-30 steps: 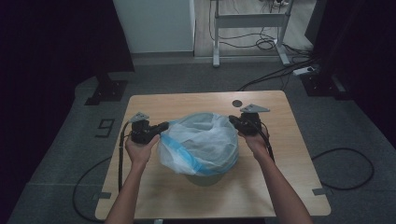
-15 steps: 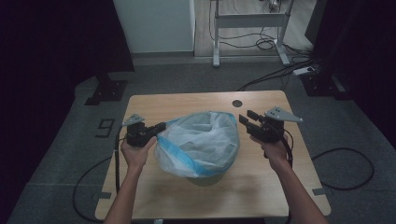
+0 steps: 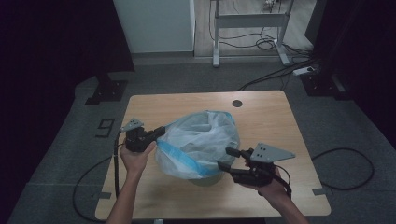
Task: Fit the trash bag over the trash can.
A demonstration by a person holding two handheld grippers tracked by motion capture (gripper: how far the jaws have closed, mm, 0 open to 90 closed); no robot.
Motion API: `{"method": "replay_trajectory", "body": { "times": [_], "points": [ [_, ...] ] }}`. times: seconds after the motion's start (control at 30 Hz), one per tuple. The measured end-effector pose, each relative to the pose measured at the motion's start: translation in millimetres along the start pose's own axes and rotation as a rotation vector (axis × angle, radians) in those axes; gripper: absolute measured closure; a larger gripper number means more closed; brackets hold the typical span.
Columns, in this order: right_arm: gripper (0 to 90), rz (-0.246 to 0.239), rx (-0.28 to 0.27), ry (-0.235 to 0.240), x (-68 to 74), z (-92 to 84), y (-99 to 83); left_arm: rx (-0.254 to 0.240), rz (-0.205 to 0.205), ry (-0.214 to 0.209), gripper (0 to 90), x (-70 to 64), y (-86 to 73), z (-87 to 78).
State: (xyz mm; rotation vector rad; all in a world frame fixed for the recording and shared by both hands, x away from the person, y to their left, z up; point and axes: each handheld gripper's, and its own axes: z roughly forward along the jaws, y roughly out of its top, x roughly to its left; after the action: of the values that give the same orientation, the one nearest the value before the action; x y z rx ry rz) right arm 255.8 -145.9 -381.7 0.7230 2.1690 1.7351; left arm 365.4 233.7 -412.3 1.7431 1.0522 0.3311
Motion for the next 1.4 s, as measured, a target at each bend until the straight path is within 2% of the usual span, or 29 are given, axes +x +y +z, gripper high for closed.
{"method": "replay_trajectory", "body": {
  "times": [0.13,0.3,0.53,0.6,0.73,0.87,0.97,1.0,1.07,1.17,1.4],
  "points": [
    [41.1,-0.035,0.031,0.038,14.6,9.7,-5.2,-0.003,0.001,-0.002,89.4,-2.1,-2.1,-2.3],
    [40.3,-0.084,0.047,0.042,27.9,19.3,-9.4,-0.004,-0.001,-0.002,89.4,-2.8,-4.3,-4.1],
    [42.0,-0.106,0.065,0.059,35.1,31.7,-9.2,-0.007,-0.001,-0.003,89.4,-3.0,-4.3,-6.0],
    [44.5,-0.113,0.071,0.052,36.4,34.3,-11.2,-0.008,-0.003,-0.002,89.4,-2.6,-4.5,-6.6],
    [53.9,-0.135,0.057,0.005,38.9,34.7,-14.1,-0.007,-0.008,0.0,89.4,-1.5,-5.6,-7.2],
    [70.3,-0.183,0.051,-0.062,42.3,33.6,-15.6,-0.008,-0.012,0.0,89.4,-0.6,-6.4,-6.5],
    [79.0,-0.207,0.041,-0.085,42.8,31.1,-16.8,-0.007,-0.013,-0.001,89.3,-1.1,-6.5,-5.4],
    [84.9,-0.205,0.032,-0.088,42.6,29.7,-17.0,-0.006,-0.011,-0.001,89.3,-1.2,-6.5,-5.1],
    [88.5,-0.206,0.023,-0.078,42.3,26.9,-17.5,-0.005,-0.009,0.0,89.3,-1.4,-6.5,-5.1],
    [88.9,-0.209,0.017,-0.061,41.8,24.0,-20.1,-0.007,-0.01,0.001,89.3,-1.5,-6.4,-6.2],
    [89.1,-0.182,-0.01,-0.027,39.4,13.3,-29.0,-0.007,-0.002,0.003,89.3,-3.4,-6.6,-8.7]
  ]
}}
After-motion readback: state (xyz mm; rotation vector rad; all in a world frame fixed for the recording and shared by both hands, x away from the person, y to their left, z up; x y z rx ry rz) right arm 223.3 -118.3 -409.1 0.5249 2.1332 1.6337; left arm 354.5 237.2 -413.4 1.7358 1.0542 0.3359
